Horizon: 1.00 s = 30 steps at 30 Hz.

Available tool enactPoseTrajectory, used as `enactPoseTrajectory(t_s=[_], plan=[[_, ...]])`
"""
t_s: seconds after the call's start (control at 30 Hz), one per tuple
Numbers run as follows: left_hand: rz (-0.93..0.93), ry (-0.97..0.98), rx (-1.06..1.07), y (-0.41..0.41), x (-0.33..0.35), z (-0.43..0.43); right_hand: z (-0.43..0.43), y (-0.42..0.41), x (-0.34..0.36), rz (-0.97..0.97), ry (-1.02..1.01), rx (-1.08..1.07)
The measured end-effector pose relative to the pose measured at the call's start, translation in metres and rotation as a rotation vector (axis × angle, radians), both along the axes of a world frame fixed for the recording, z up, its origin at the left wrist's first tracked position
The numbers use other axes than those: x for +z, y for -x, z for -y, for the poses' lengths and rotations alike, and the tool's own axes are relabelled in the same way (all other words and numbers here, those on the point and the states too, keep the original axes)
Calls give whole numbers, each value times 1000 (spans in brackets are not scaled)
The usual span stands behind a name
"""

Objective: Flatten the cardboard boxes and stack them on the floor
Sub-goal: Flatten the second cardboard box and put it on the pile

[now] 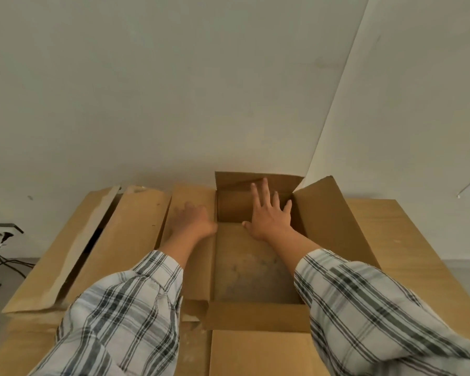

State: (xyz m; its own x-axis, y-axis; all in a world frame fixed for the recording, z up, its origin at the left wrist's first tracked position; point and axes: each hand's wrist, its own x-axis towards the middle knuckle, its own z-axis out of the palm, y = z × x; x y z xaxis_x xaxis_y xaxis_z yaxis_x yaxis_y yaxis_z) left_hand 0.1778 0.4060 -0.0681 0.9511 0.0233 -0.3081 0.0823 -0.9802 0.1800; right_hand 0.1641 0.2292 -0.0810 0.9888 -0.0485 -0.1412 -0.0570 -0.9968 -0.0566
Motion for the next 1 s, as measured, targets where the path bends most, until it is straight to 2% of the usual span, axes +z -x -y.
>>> enactPoseTrajectory(t_s=[0.17, 0.23, 0.37, 0.47, 0.57, 0.63, 0.73, 0.87, 1.0], plan=[[81, -5, 64, -40, -2, -12, -3, -54, -12, -29, 58, -12], [92, 49, 100, -54, -4, -18, -7, -70, -19, -55, 52, -21], [122, 263, 192, -74, -12, -33, -10, -88, -40, -119, 21, -36], [114, 354, 288, -84, -16, -49, -13, -95, -53, -115, -12, -41], [13, 697, 438, -85, -13, -58, -14, -97, -46, -142, 26, -47], [-72, 880, 455, -82, -4, -55, -20, -98, -36, -144, 35, -65], [-130, 937, 409, -77, 18, -44, -36, -90, -9, -31, -70, -73], [-162, 1038, 363, -73, 53, -19, -55, -55, 62, 146, -214, -6], [-192, 1125, 287, -66, 95, 21, -49, -6, 132, 188, -309, 48]])
